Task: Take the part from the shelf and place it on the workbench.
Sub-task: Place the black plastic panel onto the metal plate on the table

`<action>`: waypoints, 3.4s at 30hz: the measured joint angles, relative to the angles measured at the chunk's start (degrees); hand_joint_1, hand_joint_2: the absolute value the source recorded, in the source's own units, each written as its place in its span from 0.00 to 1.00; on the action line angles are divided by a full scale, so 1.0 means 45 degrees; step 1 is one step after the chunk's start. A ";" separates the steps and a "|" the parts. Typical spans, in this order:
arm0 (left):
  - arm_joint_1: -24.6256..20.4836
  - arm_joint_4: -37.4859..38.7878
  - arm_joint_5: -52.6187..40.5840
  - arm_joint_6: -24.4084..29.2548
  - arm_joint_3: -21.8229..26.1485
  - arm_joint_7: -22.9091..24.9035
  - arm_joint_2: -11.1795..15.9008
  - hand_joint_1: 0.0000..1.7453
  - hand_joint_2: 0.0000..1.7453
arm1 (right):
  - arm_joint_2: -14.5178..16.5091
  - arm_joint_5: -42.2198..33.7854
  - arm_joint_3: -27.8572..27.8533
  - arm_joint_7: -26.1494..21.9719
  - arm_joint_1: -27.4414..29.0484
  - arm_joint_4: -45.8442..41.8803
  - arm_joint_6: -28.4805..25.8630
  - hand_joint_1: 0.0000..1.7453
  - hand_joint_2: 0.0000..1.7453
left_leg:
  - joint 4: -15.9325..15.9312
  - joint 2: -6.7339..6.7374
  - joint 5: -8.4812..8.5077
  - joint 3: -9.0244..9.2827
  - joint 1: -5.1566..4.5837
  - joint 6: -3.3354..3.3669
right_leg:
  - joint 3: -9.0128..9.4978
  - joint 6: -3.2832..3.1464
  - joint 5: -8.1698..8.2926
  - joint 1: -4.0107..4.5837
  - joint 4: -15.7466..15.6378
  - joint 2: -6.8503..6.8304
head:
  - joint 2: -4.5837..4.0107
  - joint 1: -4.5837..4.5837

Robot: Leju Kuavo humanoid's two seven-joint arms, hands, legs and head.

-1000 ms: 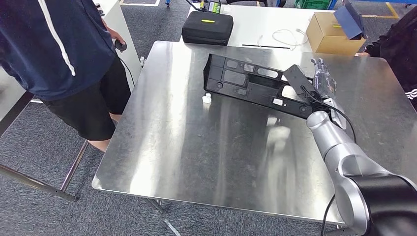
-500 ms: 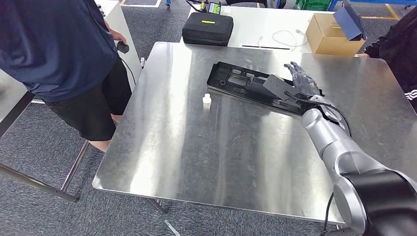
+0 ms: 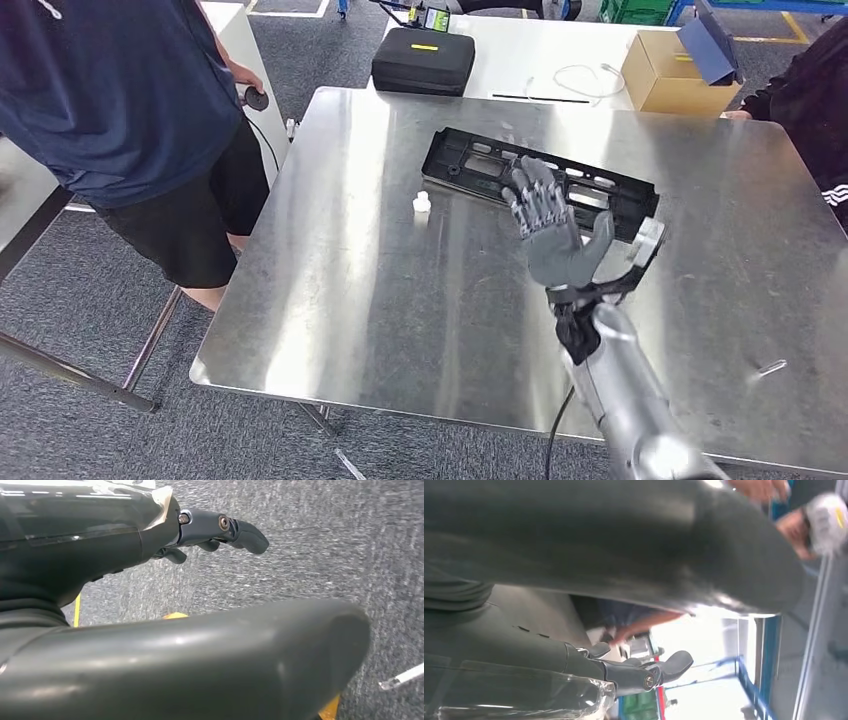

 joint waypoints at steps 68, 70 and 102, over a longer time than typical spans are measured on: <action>0.0154 0.0124 0.0437 -0.0168 0.0739 -0.0353 0.0069 0.00 0.00 | -0.0364 0.2824 0.1843 -0.0918 0.6598 -0.7563 -0.2310 0.00 0.00 | 0.3479 0.0269 -0.1624 -0.1504 0.0341 -0.0569 | 0.0339 -0.0481 0.0218 -0.0015 -0.0379 -0.0206 | 0.0005 -0.0022; 0.0152 0.0126 0.0434 -0.0176 0.0739 -0.0370 0.0069 0.00 0.00 | -0.0359 0.2895 0.1826 -0.0933 0.6603 -0.7529 -0.2373 0.00 0.00 | 0.2868 0.0277 -0.1048 -0.0816 0.0486 -0.0677 | 0.0060 -0.0375 0.0354 -0.0051 -0.0252 -0.0208 | 0.0005 -0.0024; 0.0143 0.0203 0.0040 -0.0255 0.0739 -0.0214 0.0124 0.00 0.00 | -0.0339 0.4318 0.0928 -0.0792 0.5571 -0.3074 -0.3800 0.00 0.00 | 0.2126 0.0283 -0.0124 -0.0383 0.0555 -0.0748 | -0.0187 -0.0379 0.0534 0.0037 -0.0188 -0.0317 | 0.0005 -0.0053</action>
